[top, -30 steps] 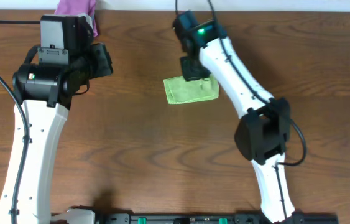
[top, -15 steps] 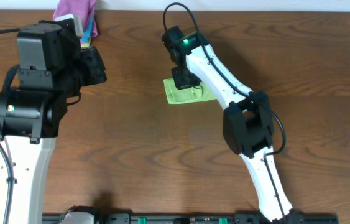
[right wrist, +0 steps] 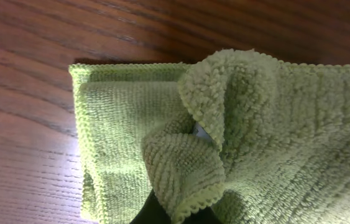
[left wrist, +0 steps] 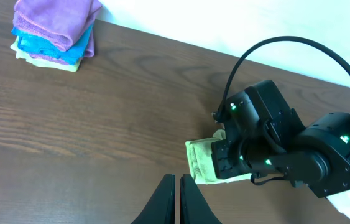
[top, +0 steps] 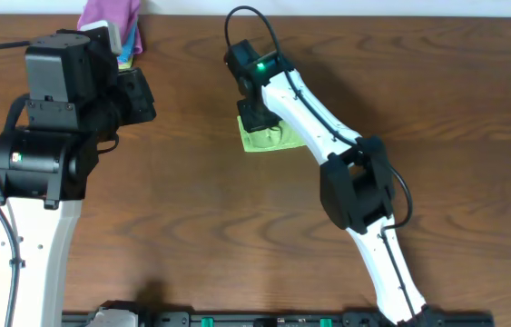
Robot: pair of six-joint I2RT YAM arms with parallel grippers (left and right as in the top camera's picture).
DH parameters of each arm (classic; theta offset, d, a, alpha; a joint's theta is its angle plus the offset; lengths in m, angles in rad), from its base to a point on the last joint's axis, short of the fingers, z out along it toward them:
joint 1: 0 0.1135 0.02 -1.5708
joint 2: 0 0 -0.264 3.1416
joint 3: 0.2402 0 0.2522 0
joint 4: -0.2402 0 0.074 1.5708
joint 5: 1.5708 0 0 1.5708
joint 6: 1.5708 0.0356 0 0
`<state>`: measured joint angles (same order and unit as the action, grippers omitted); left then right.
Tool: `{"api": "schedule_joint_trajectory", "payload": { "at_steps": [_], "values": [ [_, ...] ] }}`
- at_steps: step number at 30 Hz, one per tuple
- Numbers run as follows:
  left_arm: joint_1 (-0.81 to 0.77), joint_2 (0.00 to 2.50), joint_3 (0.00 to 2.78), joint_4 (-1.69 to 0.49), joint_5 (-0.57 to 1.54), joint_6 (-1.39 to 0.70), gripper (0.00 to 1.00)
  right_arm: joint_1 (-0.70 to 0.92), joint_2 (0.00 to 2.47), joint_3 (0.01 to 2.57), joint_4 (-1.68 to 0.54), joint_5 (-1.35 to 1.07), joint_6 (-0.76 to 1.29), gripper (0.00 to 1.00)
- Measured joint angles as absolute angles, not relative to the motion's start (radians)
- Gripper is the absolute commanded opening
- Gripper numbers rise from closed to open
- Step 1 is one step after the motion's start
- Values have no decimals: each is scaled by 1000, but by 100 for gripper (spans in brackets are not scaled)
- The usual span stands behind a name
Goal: Fold the cloth
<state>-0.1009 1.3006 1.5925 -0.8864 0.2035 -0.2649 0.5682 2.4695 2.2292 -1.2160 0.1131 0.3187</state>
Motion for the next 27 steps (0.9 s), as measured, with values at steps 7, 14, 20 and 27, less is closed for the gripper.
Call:
{"api": "schedule_joint_trajectory", "payload": {
  "at_steps": [7,14,20,27],
  "values": [
    [-101,1301,1592,-887,190,-265,8,574,2469,2229,-1179,-15,307,34],
    [-101,1301,1592,-886,164,-265,10,574,2469,2229,-1124,-194,304,37],
    [-101,1335,1591,-886,137,-265,25,546,2469,2306,-1242,-258,290,40],
    [-101,1483,1547,-863,177,-298,36,459,2426,2506,-1412,-254,216,18]
  ]
}}
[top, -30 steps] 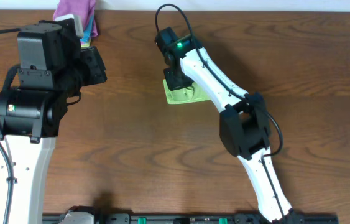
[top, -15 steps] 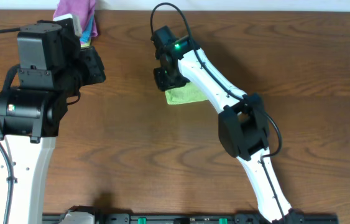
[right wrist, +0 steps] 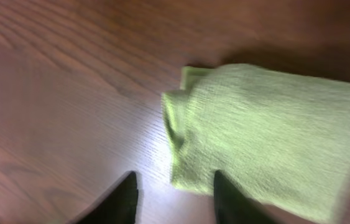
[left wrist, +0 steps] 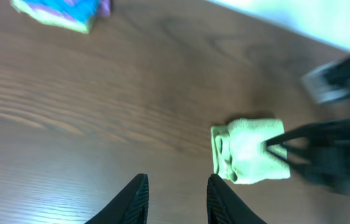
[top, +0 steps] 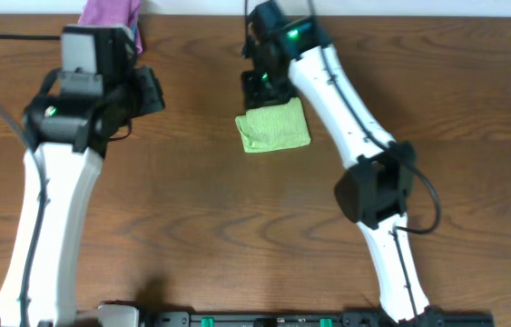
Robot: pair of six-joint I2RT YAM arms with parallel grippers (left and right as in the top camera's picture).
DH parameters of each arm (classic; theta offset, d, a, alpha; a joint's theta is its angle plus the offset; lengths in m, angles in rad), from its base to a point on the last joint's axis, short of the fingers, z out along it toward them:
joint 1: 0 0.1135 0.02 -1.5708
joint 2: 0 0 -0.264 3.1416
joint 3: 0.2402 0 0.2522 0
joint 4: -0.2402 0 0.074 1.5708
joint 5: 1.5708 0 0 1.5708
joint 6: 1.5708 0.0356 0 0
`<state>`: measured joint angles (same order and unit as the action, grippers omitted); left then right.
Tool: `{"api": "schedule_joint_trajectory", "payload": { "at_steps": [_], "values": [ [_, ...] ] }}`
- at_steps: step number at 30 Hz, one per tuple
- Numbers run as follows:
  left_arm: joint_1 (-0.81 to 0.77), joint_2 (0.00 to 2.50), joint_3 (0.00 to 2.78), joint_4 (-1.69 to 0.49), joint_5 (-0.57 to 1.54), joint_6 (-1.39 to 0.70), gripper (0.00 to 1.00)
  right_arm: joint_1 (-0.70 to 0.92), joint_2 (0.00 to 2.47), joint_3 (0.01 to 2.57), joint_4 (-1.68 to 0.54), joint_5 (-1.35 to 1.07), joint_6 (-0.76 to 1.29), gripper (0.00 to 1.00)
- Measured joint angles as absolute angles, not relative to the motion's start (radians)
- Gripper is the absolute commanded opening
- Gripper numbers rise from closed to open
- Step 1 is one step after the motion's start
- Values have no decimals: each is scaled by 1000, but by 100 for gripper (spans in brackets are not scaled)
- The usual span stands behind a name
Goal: Fold the cloth
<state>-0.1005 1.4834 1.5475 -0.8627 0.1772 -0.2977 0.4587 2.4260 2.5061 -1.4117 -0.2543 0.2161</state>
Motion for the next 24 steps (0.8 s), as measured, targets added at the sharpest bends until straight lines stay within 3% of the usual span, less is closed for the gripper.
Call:
{"api": "schedule_joint_trajectory", "payload": {
  "at_steps": [2,6,13,14,17,24],
  "values": [
    [-100,1538,1518,-825,240,-307,46,431,2395,2520,-1449,-238,203,19],
    [-100,1628,1436,-692,371,-336,64,371,2368,2526,-1516,-221,168,34],
    [-100,1804,1272,-400,592,-479,76,281,2368,2524,-1559,-205,112,39],
    [-100,1831,1262,-372,618,-500,77,274,2368,2524,-1559,-205,107,34],
    [-100,1925,1250,-281,713,-576,77,257,2368,2523,-1559,-209,80,2],
    [-131,2081,1248,-113,863,-727,78,244,2368,2395,-1463,-212,62,2]
  ]
}}
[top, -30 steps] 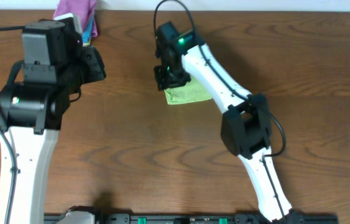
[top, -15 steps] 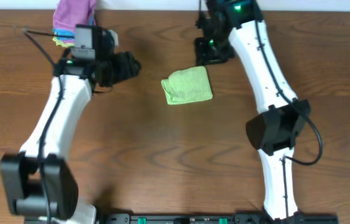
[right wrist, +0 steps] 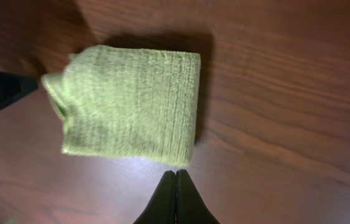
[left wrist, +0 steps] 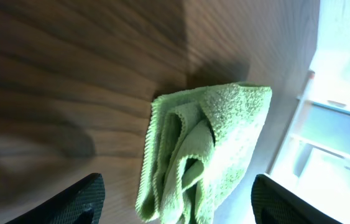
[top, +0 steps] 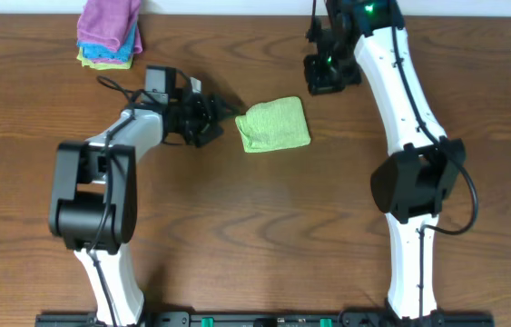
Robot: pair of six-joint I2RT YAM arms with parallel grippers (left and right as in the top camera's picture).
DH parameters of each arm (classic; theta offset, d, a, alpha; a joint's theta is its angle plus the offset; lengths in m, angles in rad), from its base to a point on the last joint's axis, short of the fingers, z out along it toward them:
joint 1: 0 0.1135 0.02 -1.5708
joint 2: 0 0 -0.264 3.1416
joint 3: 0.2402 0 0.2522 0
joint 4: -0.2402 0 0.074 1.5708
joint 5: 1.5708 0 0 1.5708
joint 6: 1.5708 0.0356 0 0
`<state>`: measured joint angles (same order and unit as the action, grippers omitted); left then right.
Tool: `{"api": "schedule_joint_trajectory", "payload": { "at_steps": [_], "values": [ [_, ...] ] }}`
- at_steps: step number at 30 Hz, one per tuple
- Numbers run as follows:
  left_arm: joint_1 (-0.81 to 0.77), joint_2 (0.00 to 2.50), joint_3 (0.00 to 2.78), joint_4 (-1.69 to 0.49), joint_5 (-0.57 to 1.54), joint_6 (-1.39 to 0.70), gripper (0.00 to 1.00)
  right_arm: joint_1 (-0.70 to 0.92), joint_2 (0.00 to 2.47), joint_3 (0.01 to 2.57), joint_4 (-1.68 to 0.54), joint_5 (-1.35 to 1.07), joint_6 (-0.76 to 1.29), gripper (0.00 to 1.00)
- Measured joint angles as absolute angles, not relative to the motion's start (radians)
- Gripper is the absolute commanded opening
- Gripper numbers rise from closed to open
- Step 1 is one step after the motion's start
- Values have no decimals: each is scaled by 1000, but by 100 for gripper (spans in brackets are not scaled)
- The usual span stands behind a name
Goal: Fold the cloth
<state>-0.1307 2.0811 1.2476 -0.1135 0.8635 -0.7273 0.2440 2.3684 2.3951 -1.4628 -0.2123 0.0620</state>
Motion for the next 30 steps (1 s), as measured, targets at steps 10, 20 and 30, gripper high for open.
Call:
{"api": "schedule_joint_trajectory", "payload": {
  "at_steps": [10,20,30],
  "values": [
    [-174,2107,1248,-92,891,-787,80,239,2368,2142,-1272,-213,94,1],
    [-176,2108,1248,-89,869,-789,81,237,2368,2031,-1156,-205,125,1],
    [-206,2125,1253,-40,869,-797,81,237,2370,2005,-1100,-201,151,2]
  ]
}}
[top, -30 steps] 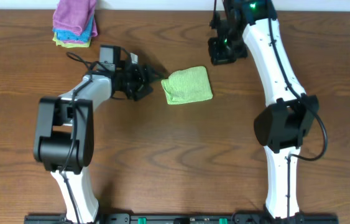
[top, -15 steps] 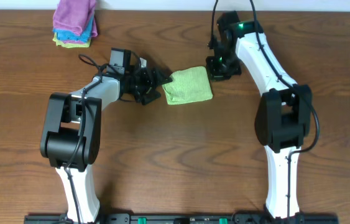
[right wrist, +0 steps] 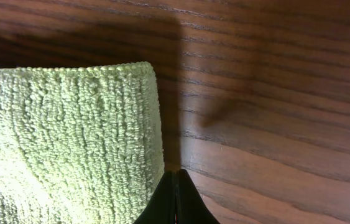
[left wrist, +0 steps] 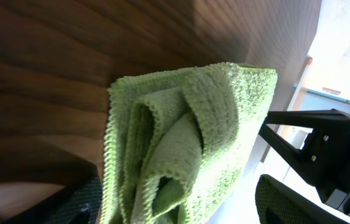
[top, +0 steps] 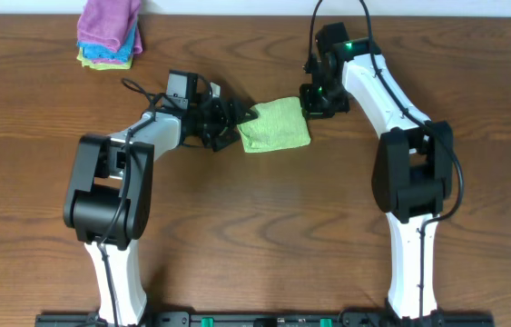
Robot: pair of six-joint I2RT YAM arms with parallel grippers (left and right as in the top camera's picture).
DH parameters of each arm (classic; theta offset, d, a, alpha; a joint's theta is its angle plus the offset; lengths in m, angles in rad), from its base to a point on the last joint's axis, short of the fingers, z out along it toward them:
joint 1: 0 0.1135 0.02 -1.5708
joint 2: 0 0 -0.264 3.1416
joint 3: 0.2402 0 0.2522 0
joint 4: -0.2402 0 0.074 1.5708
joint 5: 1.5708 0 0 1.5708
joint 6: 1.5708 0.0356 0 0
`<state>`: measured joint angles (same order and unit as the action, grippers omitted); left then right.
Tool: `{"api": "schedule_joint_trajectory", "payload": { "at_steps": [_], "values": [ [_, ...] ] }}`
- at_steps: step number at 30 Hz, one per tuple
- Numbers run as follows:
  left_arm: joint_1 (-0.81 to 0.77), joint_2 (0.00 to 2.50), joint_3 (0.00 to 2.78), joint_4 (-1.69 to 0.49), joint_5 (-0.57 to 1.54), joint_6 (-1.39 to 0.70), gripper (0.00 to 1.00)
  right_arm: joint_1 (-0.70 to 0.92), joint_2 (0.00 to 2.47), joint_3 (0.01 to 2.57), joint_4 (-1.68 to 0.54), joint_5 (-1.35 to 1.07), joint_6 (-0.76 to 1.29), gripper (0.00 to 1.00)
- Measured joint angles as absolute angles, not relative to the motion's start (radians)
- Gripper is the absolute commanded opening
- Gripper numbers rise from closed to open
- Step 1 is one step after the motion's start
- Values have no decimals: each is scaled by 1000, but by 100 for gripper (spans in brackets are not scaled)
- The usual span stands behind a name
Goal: Fold the cloth
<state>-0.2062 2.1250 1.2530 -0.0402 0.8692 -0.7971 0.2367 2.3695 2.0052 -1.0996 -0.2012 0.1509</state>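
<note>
The green cloth (top: 275, 124) lies folded into a small thick pad on the wooden table (top: 255, 227). My left gripper (top: 240, 122) is low at its left side and open. In the left wrist view the cloth's layered edge (left wrist: 181, 137) sits between the two wide-apart fingers (left wrist: 78, 199). My right gripper (top: 312, 102) is shut and empty, its tip at the cloth's right edge. The right wrist view shows the closed fingertips (right wrist: 176, 198) touching the table just beside the cloth (right wrist: 63, 143).
A stack of folded cloths (top: 110, 36), purple over blue and pale yellow, sits at the table's far left corner. Both arms reach inward across the back half of the table. The table's far edge runs just behind the right arm.
My left gripper, still open, has moved right, and the cloth's folded edge now lies between its fingers. My shut right gripper has come down from beyond the cloth to its right edge.
First my right gripper was shut on a raised fold of the cloth while the left was shut and far off. Then the right was open with the cloth lying flat, and the left had opened. Later the right was shut away from the cloth; both now flank it.
</note>
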Motion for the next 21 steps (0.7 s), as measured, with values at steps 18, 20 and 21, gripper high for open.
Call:
{"api": "schedule_joint_trajectory", "payload": {
  "at_steps": [18,20,21],
  "values": [
    [-233,2128,1257,-33,860,-812,80,278,2426,2003,-1064,-229,167,1],
    [-236,2128,1257,-33,859,-812,79,280,2426,2003,-1064,-237,168,1],
    [-236,2128,1257,-34,857,-812,78,280,2426,2003,-1063,-240,168,1]
  ]
}}
